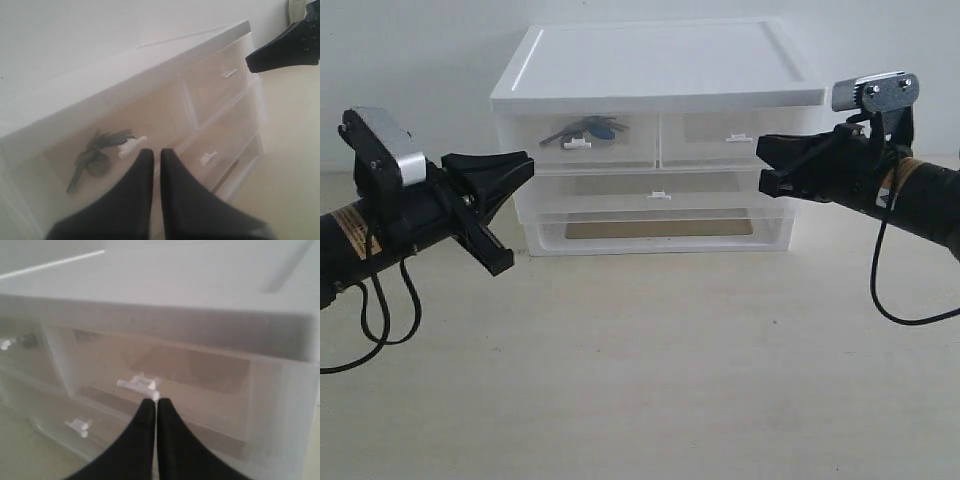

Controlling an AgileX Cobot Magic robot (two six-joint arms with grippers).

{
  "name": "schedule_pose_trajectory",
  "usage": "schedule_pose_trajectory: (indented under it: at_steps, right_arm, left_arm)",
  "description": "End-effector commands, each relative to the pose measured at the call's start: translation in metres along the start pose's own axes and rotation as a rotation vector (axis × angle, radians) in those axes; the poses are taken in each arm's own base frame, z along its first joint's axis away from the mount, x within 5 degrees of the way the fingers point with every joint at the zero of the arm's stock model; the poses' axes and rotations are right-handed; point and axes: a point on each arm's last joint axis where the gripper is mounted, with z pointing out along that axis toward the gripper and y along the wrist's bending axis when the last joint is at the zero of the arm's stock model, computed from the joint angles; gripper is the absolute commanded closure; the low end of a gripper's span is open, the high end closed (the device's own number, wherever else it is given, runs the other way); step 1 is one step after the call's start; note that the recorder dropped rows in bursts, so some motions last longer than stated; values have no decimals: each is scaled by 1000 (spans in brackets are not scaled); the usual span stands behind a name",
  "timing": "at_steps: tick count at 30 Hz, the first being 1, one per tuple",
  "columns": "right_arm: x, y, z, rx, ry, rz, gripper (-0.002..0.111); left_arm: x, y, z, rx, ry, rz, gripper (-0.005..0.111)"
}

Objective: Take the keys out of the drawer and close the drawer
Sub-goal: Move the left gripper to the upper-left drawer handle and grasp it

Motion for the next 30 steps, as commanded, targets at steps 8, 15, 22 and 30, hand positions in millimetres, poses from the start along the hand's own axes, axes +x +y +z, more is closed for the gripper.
schedule_pose_trajectory:
  at_steps: [8, 15, 22, 30]
  right_arm:
    - [-2, -11, 7, 93, -2, -87, 108]
    - [-8, -19, 7, 172, -36, -103, 108]
    - [-7, -19, 7, 172, -35, -88, 108]
    - [-7, -19, 7, 172, -31, -83, 108]
  left_arm:
    - [3, 4, 16, 43, -32, 292, 102]
    - [2, 15, 26, 34, 30, 347, 102]
    - [4, 11, 35, 92, 69, 616, 56]
    - [25, 2, 66, -22, 71, 985, 56]
